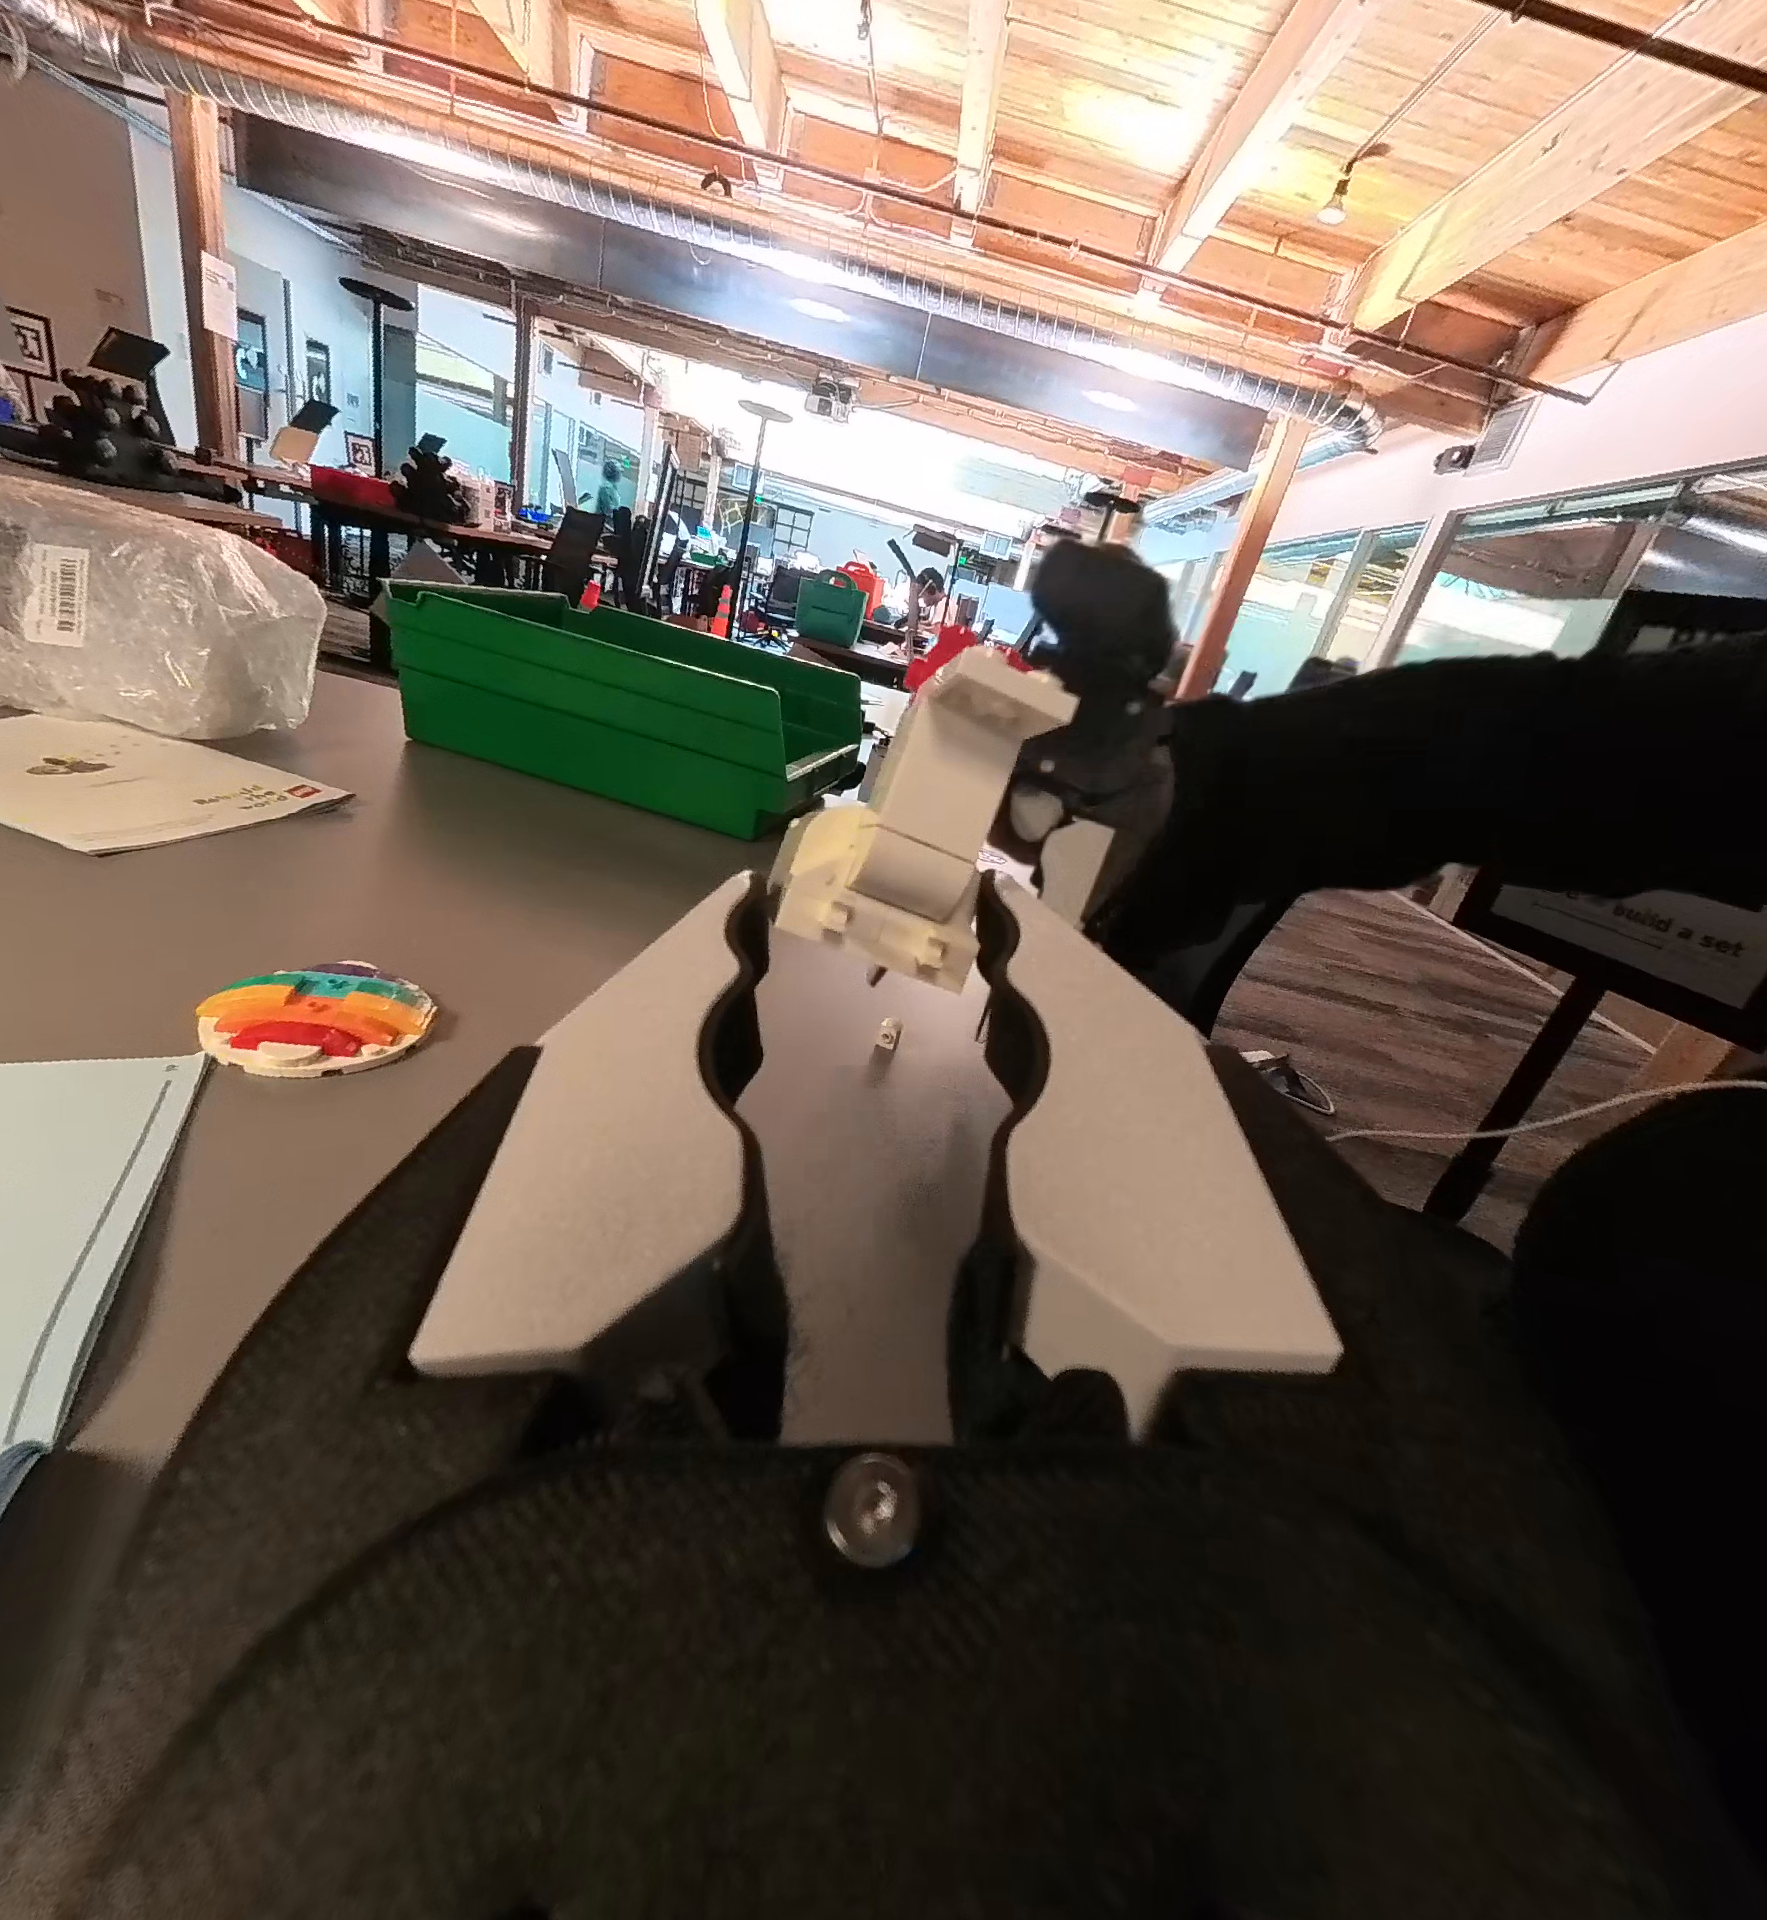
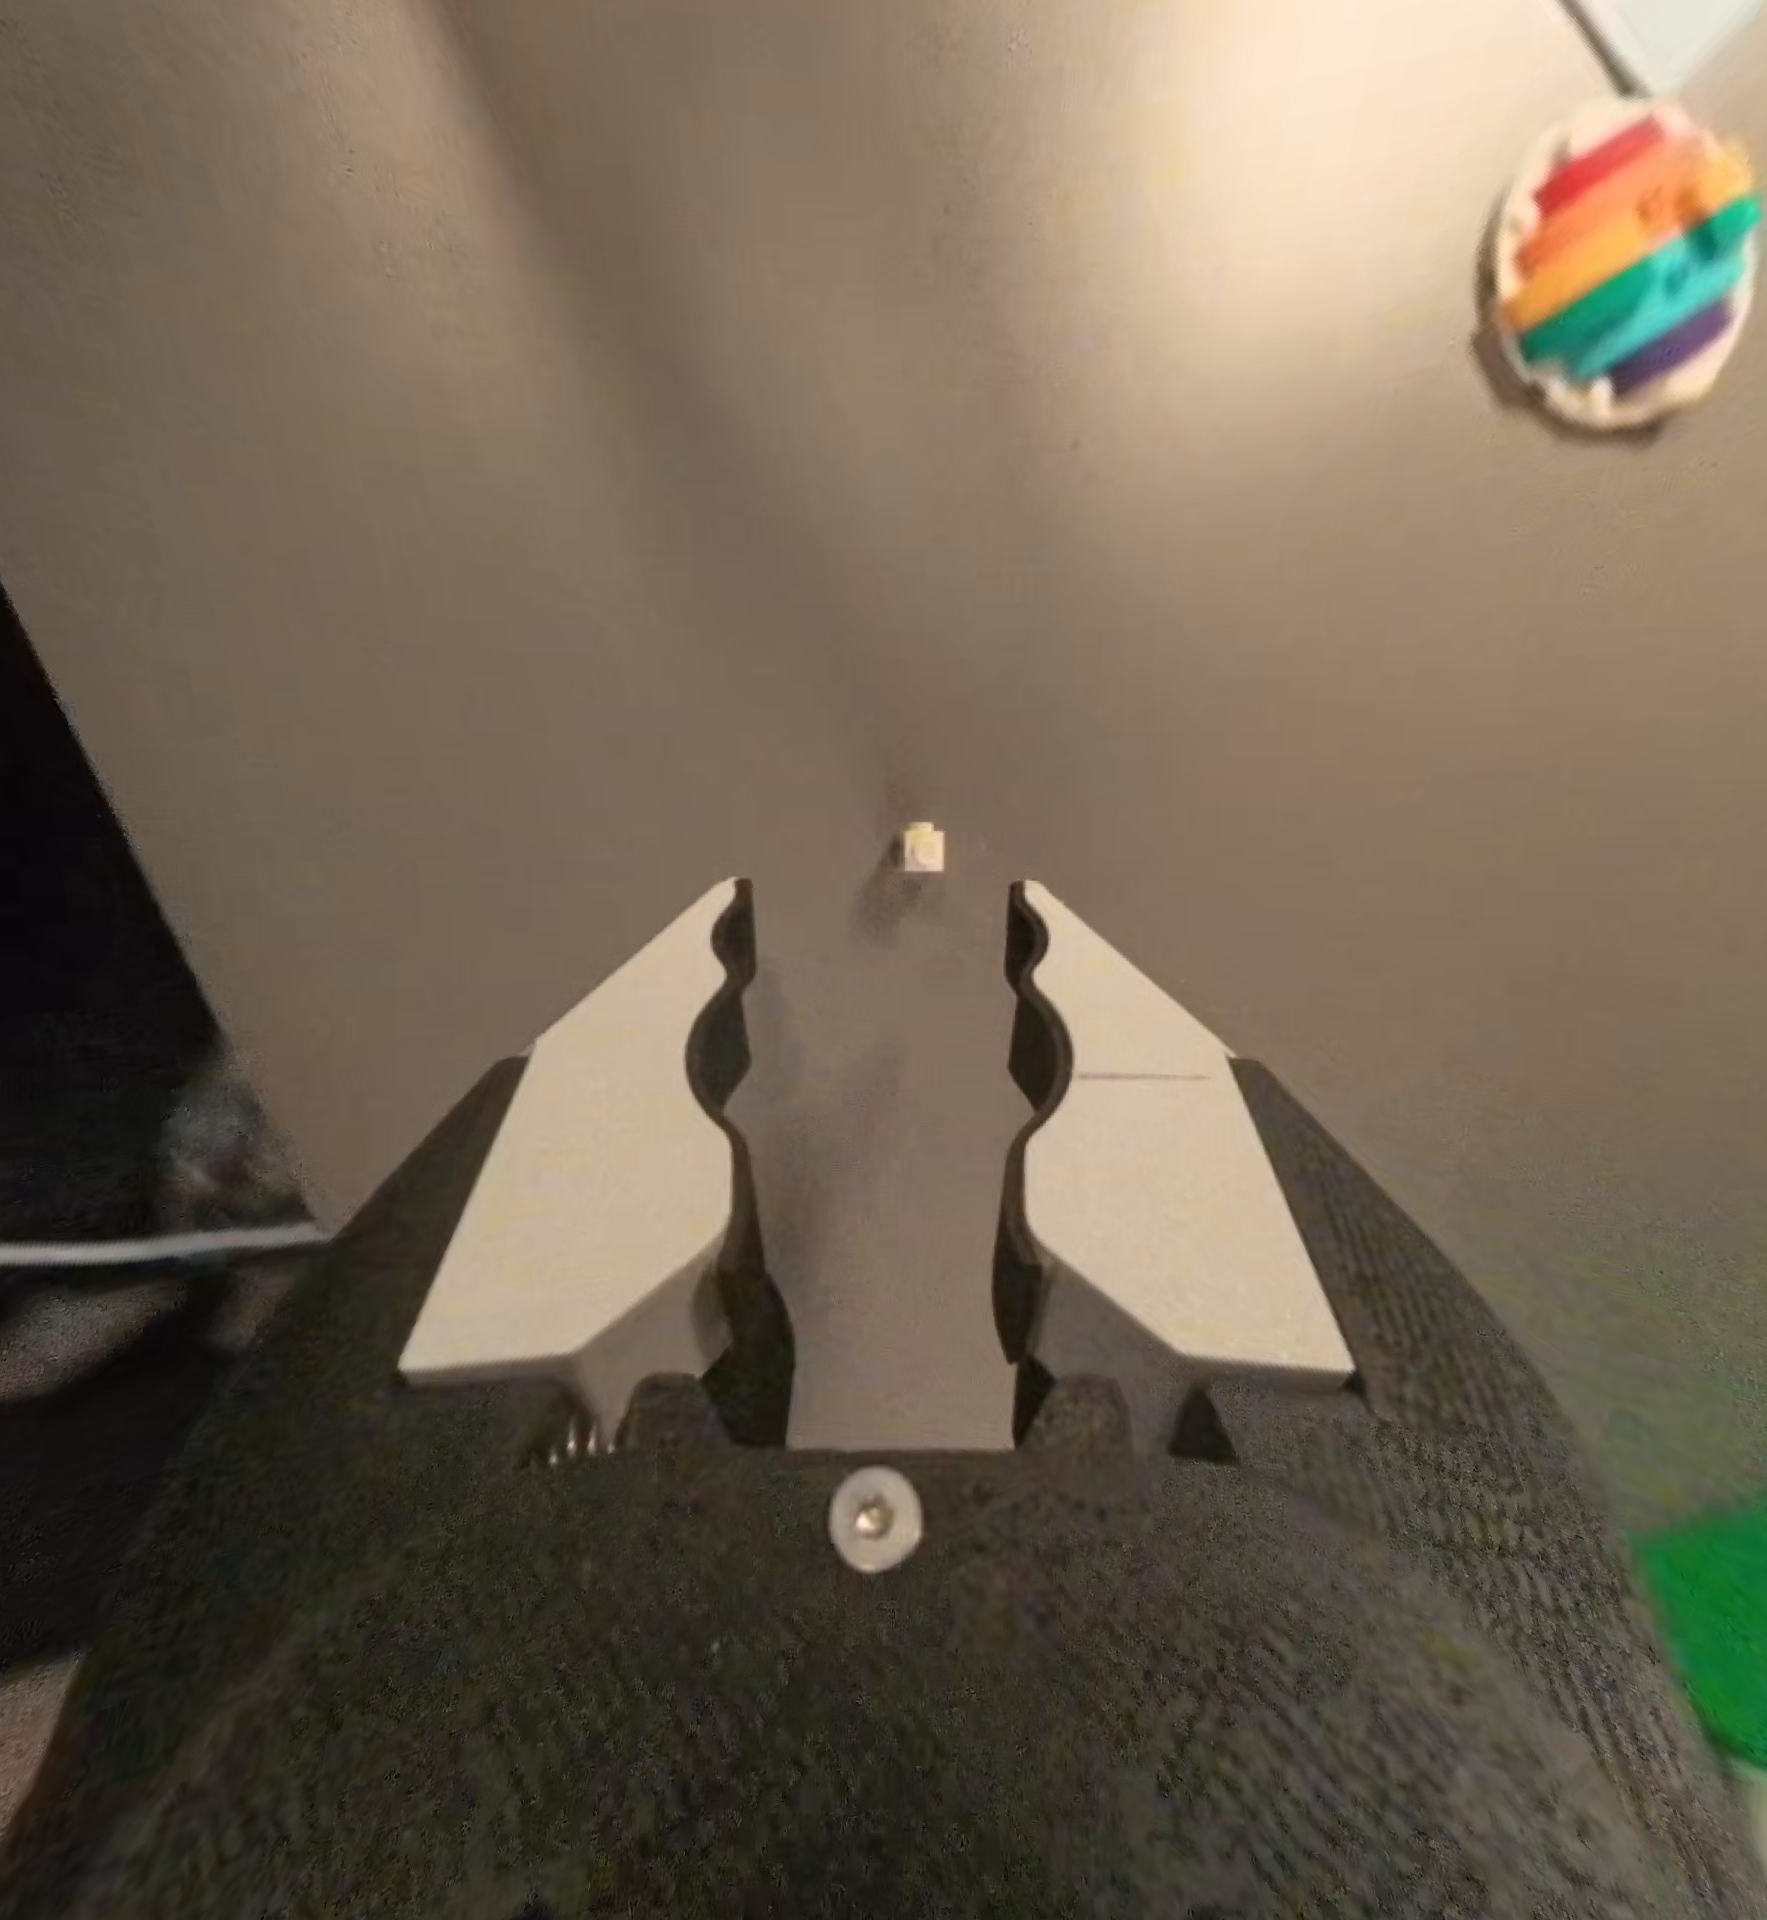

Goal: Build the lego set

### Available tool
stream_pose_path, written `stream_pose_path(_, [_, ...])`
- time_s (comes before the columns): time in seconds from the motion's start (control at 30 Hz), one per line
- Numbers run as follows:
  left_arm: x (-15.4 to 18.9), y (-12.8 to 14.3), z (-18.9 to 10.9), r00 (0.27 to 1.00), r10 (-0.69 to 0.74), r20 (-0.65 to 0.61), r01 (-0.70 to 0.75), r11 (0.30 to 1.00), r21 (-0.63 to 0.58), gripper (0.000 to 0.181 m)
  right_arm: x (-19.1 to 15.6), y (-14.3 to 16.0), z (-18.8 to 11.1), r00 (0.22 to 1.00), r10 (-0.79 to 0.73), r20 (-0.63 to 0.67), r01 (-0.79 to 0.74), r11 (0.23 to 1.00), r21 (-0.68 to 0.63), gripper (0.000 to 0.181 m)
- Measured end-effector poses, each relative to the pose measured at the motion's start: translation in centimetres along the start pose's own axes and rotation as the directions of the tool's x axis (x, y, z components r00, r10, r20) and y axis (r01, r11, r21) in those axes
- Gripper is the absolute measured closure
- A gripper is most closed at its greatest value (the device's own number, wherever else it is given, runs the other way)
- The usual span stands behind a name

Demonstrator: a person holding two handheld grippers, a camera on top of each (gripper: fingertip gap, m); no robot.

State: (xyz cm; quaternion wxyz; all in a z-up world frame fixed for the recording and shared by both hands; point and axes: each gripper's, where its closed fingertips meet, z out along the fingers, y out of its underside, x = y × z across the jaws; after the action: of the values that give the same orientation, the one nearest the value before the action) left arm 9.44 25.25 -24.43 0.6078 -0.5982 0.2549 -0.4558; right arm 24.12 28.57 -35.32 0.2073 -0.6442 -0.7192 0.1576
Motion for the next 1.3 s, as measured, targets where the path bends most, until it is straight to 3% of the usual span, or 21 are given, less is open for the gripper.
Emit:
stream_pose_path(0.1, [0.1, 0.0, 0.0, 1.0, 0.0, -0.002, 0.0, 1.0, 0.001, 0.142, -0.5, 0.2, 0.5, 0.978, 0.186, 0.097, -0.197, 0.973, 0.12, 0.133])
stream_pose_path(0.3, [0.2, 0.2, 0.1, 1.0, -0.004, -0.009, 0.004, 1.0, -0.004, 0.142, -0.7, 0.0, 0.9, 0.957, 0.259, 0.131, -0.283, 0.932, 0.225, 0.135])
stream_pose_path(0.53, [0.3, 0.2, 0.1, 1.0, -0.009, -0.013, 0.009, 1.0, -0.004, 0.142, -3.2, -1.2, 0.5, 0.938, 0.232, 0.257, -0.304, 0.907, 0.29, 0.138])
stream_pose_path(0.73, [0.4, 0.3, 0.2, 1.0, -0.01, -0.019, 0.01, 1.0, -0.008, 0.142, -0.7, -1.1, 0.0, 0.974, 0.195, 0.112, -0.221, 0.921, 0.321, 0.144])
stream_pose_path(1.03, [0.4, 0.3, 0.2, 1.0, -0.02, -0.022, 0.02, 1.0, -0.008, 0.142, -0.8, -0.7, 0.9, 0.966, 0.216, 0.146, -0.249, 0.928, 0.276, 0.143])
stream_pose_path(1.2, [0.4, 0.3, 0.2, 1.0, -0.019, -0.023, 0.019, 1.0, -0.009, 0.142, -2.4, -1.3, 0.8, 0.954, 0.185, 0.237, -0.254, 0.919, 0.302, 0.146])
stream_pose_path(1.3, [0.4, 0.3, 0.2, 1.0, -0.02, -0.023, 0.02, 1.0, -0.008, 0.142, -1.8, -1.3, 0.8, 0.966, 0.167, 0.199, -0.223, 0.924, 0.31, 0.15])
